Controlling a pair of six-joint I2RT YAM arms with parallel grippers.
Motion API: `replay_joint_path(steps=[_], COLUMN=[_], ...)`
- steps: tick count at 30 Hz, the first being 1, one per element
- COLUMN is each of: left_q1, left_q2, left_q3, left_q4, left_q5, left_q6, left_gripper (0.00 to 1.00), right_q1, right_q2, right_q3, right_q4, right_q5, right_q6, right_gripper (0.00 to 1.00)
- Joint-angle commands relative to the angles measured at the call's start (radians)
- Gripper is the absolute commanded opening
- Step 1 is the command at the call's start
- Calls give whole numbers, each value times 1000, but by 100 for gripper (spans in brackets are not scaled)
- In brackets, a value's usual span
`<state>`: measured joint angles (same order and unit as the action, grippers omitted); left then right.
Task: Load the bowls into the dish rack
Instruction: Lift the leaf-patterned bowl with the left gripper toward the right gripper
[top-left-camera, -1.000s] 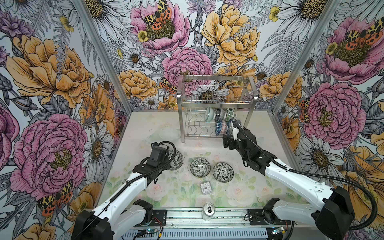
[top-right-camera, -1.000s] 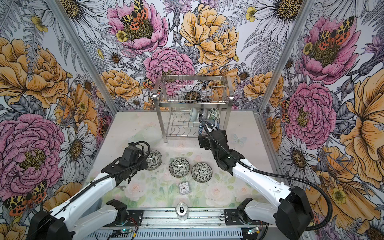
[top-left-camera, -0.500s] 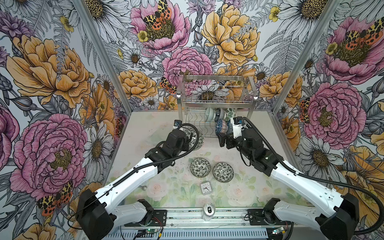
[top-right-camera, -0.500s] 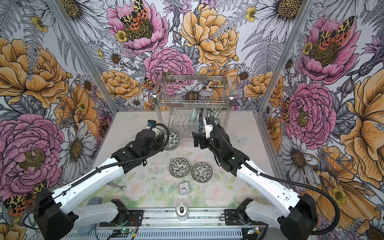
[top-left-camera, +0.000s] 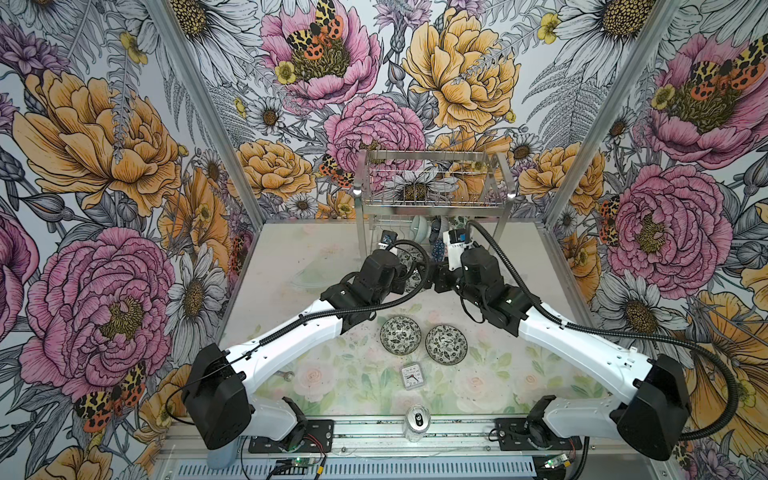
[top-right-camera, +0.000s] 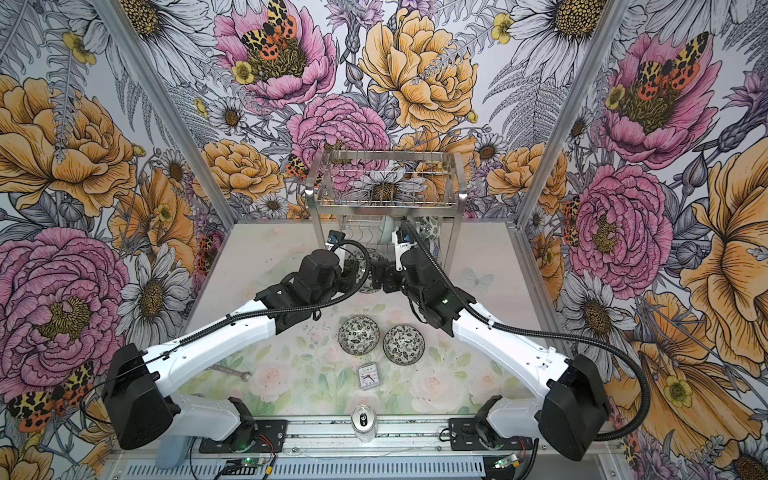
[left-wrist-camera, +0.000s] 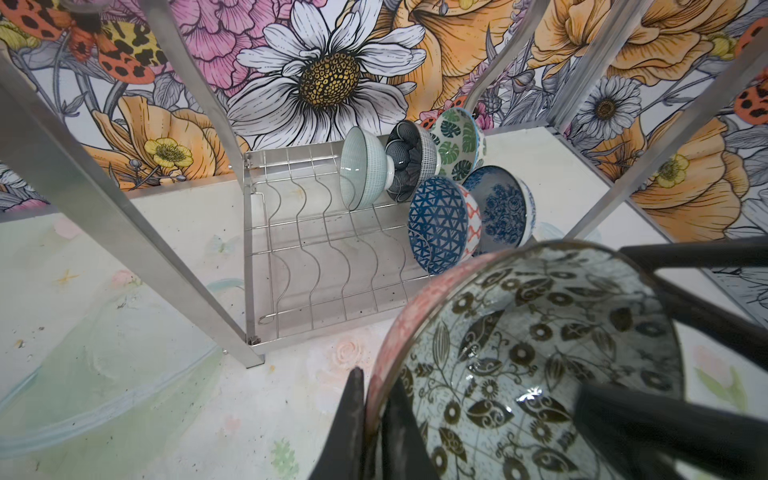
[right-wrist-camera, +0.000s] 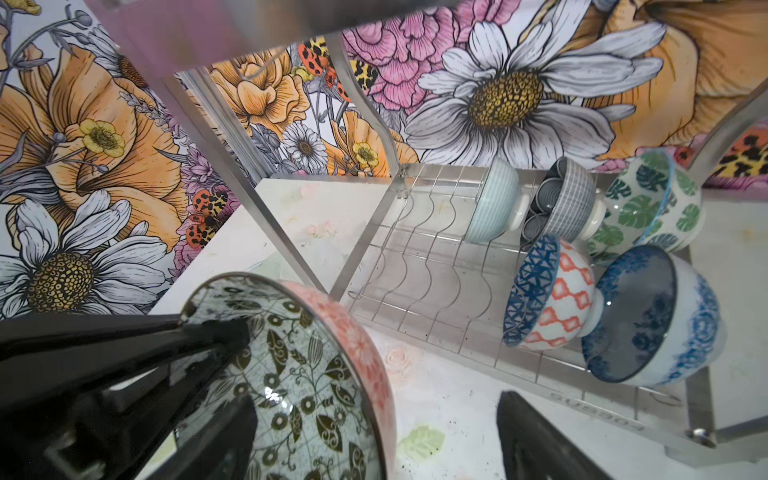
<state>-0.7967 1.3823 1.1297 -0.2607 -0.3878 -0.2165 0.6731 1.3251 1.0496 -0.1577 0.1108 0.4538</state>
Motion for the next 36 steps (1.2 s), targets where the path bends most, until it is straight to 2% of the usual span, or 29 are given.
replay_joint_path(steps=[1, 4, 9, 22, 27, 28, 29, 32, 36], left_q1=[-7, -7, -7, -7, -3, 2, 13, 45, 97], left_q2=[-14, -21, -32, -41, -47, -53, -60, -84, -140], left_q3=[37, 33, 28, 17, 31, 40, 51, 98, 147], left_q4=[87, 94, 105, 122, 89, 65, 32, -110, -307], left_q5=[26, 29, 35, 54, 58, 64, 82, 124, 160], left_q6=[5, 3, 3, -4, 1, 4, 11, 32, 62], left_gripper=[0, 0, 0, 0, 0, 12, 37, 98, 99], right_q1=[3, 2, 0, -1, 0, -2, -3, -2, -2], right_q2=[31, 47, 50, 54, 46, 42, 39, 38, 52], right_q3=[47, 43, 26, 20, 18, 18, 15, 13, 17], right_q4=[24, 32, 55, 60, 60, 61, 61, 60, 60], right_q5=[1, 4, -1, 1, 11, 17, 24, 59, 123], right_q6=[54, 72, 97, 108, 98, 90, 84, 52, -5], right_gripper=[88, 80, 61, 2, 0, 0, 0, 0, 0])
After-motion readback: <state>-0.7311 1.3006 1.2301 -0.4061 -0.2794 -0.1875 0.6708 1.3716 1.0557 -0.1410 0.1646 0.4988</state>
